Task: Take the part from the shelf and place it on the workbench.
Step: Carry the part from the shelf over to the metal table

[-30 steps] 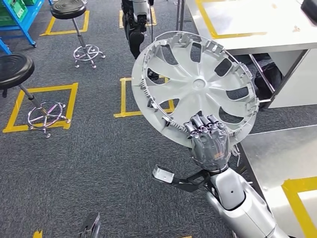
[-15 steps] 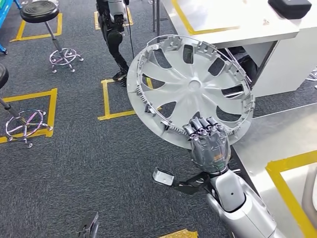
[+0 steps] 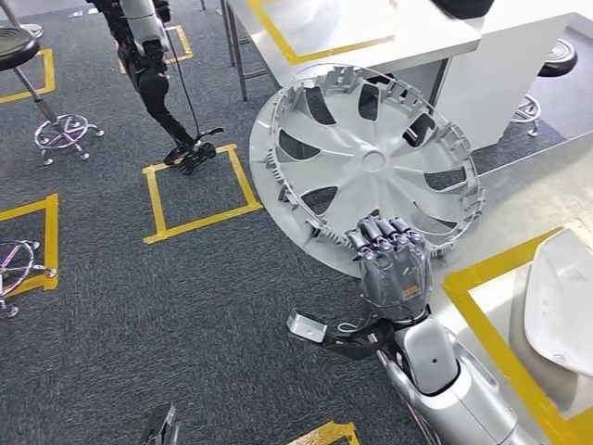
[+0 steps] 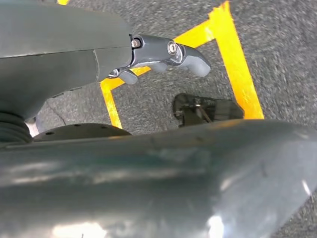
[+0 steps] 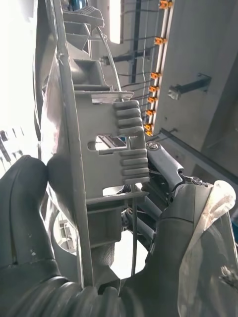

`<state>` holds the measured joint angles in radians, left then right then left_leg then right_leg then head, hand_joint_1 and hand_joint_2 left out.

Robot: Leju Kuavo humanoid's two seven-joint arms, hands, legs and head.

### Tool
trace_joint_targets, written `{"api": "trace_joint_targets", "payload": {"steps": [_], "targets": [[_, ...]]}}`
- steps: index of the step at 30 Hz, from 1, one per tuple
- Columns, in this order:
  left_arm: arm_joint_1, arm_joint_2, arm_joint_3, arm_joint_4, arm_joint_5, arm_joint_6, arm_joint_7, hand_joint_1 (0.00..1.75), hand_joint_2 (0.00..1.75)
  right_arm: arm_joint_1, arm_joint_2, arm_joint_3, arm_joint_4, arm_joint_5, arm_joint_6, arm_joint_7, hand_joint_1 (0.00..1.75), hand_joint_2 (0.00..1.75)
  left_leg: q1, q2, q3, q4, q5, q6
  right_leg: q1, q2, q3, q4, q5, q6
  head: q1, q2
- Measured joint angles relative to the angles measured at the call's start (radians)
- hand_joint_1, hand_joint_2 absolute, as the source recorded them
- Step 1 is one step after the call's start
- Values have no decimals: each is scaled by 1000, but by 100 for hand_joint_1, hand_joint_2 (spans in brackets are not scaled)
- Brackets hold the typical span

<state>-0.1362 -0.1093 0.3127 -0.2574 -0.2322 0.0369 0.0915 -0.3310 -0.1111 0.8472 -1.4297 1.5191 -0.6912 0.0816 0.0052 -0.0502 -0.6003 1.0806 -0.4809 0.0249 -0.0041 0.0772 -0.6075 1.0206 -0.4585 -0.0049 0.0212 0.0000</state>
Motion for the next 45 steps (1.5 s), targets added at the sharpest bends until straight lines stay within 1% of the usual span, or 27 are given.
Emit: {"api": "trace_joint_targets", "payload": {"steps": [2,4,6,8,10,11,12,14,15,17,19,21,24,26,27,28,30,31,32,34,35,37,39,41,42,43,45], "targets": [[1,1,9,0,1,0,0,0,0,0,1,0,0,0,0,0,175,175,-4,-26,20,-48,9,13,-7,17,-8,0,5,10,-2,0],[-1,-2,13,0,-2,2,0,0,0,0,2,0,-1,0,0,0,175,175,-5,-9,25,-67,11,15,-11,28,-18,-2,10,22,-5,0],[-3,-4,14,0,-8,7,-1,0,0,-1,1,-1,-2,0,0,0,175,175,1,12,32,-91,17,13,-7,-4,-40,25,-12,30,0,0],[-2,-6,15,0,-12,10,-2,0,0,-2,1,0,-2,0,0,-1,175,175,4,35,35,-100,22,13,-7,-52,-90,129,-69,40,6,0],[1,-6,16,0,-14,10,-3,0,0,-2,1,0,-2,0,0,-2,175,175,4,58,35,-99,21,13,-13,-68,-142,247,-113,51,8,0],[2,-6,17,0,-16,10,-3,0,0,-1,1,0,-2,0,0,-2,175,175,5,70,35,-98,20,11,-16,-72,-149,265,-111,56,8,0],[2,-6,18,0,-17,9,-3,0,0,-1,1,0,-2,0,0,-2,175,175,6,80,35,-96,18,8,-18,-76,-136,242,-91,60,8,0],[1,-7,18,0,-22,9,-4,0,0,-2,0,1,-2,0,0,-2,175,175,7,98,35,-88,11,-3,-21,-101,-67,116,-34,66,8,0],[0,-7,18,0,-24,9,-4,0,0,-3,1,1,-2,0,0,-3,175,175,5,105,33,-81,7,-10,-20,-115,-33,56,-17,64,9,0],[-1,-6,18,0,-30,9,-6,0,0,-7,2,1,-2,0,0,-3,175,175,0,118,29,-71,1,-21,-14,-129,-5,6,-14,52,9,0],[-1,-5,18,0,-36,9,-8,0,0,-10,3,1,-1,0,0,-2,175,175,-1,131,30,-69,-1,-29,-13,-113,-7,6,-14,35,8,0],[-3,-5,18,0,-39,10,-10,0,0,-10,3,1,-1,0,0,-1,175,175,3,116,24,-45,-25,-36,-14,-97,-6,5,-11,21,7,0],[-3,-5,18,0,-41,10,-11,0,0,-12,4,1,-1,0,0,-2,175,175,6,68,-46,123,-117,-41,-14,-72,-5,4,-9,8,2,0],[0,-5,18,0,-42,10,-11,0,0,-12,4,2,1,0,0,-3,175,175,5,61,-89,214,-139,-37,-11,-51,-4,4,-9,6,1,0],[1,-5,18,0,-43,10,-11,0,0,-12,4,2,1,-1,0,-3,175,175,5,59,-89,208,-121,-33,-9,-39,-3,4,-9,6,1,0],[1,-5,18,0,-44,10,-11,0,0,-12,4,2,2,-1,0,-4,175,175,4,53,-73,166,-86,-26,-8,-28,-2,4,-9,5,1,0],[1,-4,18,0,-47,10,-11,0,0,-15,5,2,2,-1,0,-4,175,175,3,17,-24,43,-14,-10,-6,-7,-2,5,-8,7,2,0],[1,-3,18,0,-49,10,-11,0,0,-17,5,2,2,-1,0,-5,175,175,3,-2,-6,-2,6,-3,-7,2,-5,5,-7,9,2,0],[1,-2,18,0,-50,10,-12,0,0,-19,6,2,3,-1,0,-6,175,175,2,-16,4,-27,12,1,-9,11,-9,6,-5,14,1,0],[-2,-2,18,0,-51,10,-12,0,0,-21,7,2,3,-1,0,-7,175,175,0,-9,10,-48,7,4,-13,27,-20,4,2,26,-2,0],[-4,-3,18,0,-52,10,-13,0,0,-20,7,2,3,-1,0,-8,175,175,2,1,14,-58,7,4,-14,23,-26,5,1,32,-3,0],[-8,-4,18,0,-52,8,-14,0,0,-21,7,2,3,-1,0,-9,175,175,7,21,22,-77,9,4,-10,-15,-53,46,-27,42,2,0],[-7,-5,18,0,-53,5,-15,0,0,-23,7,4,4,-1,0,-11,175,175,8,41,24,-80,10,5,-10,-59,-108,164,-85,50,7,0],[-5,-6,18,0,-53,3,-15,0,0,-23,7,5,5,-1,0,-12,175,175,7,62,24,-79,10,5,-12,-70,-155,265,-117,56,7,0],[-5,-6,18,0,-54,2,-15,0,0,-23,6,5,5,-1,0,-12,175,175,7,72,25,-79,9,4,-13,-73,-155,268,-108,58,8,0],[-5,-6,18,0,-54,2,-15,0,0,-23,6,5,6,-1,0,-12,175,175,8,81,26,-78,8,2,-14,-78,-134,231,-83,58,8,0],[-6,-7,18,0,-54,2,-15,0,0,-24,6,5,6,-2,0,-12,175,175,5,97,29,-76,3,-5,-10,-108,-60,100,-29,55,8,0]]}}
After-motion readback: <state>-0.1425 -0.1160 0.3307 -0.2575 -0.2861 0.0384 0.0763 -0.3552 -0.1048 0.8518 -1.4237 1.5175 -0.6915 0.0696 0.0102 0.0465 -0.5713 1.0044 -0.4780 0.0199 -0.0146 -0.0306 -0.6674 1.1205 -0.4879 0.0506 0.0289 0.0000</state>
